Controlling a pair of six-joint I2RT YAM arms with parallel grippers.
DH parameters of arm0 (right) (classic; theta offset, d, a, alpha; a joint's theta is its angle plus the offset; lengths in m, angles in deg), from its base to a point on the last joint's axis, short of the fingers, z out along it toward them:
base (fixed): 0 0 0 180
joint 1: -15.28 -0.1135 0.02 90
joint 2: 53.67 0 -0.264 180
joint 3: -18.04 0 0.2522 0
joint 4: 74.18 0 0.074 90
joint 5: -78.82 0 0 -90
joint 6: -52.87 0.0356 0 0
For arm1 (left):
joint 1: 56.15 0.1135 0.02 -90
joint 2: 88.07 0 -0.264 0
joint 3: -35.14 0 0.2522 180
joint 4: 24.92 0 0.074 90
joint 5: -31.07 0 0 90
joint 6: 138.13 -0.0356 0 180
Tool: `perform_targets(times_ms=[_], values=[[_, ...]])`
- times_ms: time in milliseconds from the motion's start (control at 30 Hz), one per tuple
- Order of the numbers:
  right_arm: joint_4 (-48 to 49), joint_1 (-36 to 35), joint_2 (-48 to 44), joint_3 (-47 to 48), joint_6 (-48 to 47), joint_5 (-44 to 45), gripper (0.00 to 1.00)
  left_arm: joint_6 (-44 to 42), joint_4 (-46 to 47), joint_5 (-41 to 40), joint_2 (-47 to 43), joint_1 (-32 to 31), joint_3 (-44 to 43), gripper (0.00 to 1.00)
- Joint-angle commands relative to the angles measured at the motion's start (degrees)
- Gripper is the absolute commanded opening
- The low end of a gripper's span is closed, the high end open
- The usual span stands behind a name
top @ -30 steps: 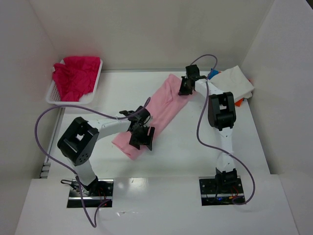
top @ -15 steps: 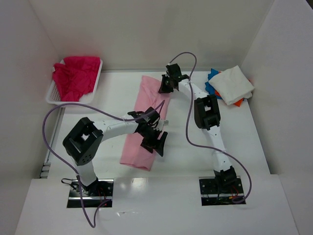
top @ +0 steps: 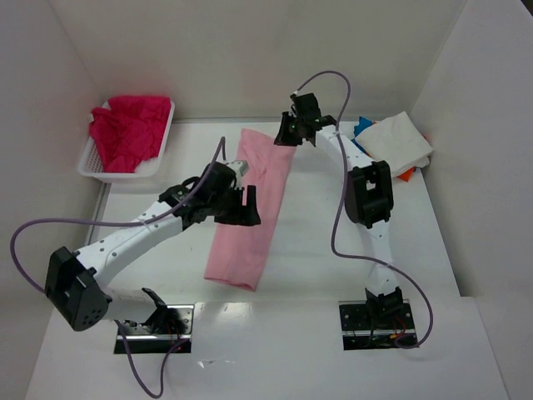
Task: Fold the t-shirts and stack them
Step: Rotate the tshirt 90 degrees
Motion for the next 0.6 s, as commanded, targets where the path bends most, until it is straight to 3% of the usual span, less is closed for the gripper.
perform_targets(times_ms=[0, 233, 567], values=[[4.4, 0.2, -6.6, -11.2, 0.8, 1.3, 0.20, 3.2, -2.4, -3.2, 4.1, -0.3, 6.8, 0.78], [7.4, 0.2, -5.9, -19.1, 1.3, 2.0, 0.20, 3.7, -3.5, -4.2, 10.0, -0.3, 7.9, 0.78], [5.2, -1.1, 3.1, -12.4, 1.8, 1.5, 0.15, 0.9, -4.1, -3.2, 17.1, -1.4, 7.4, 0.78]])
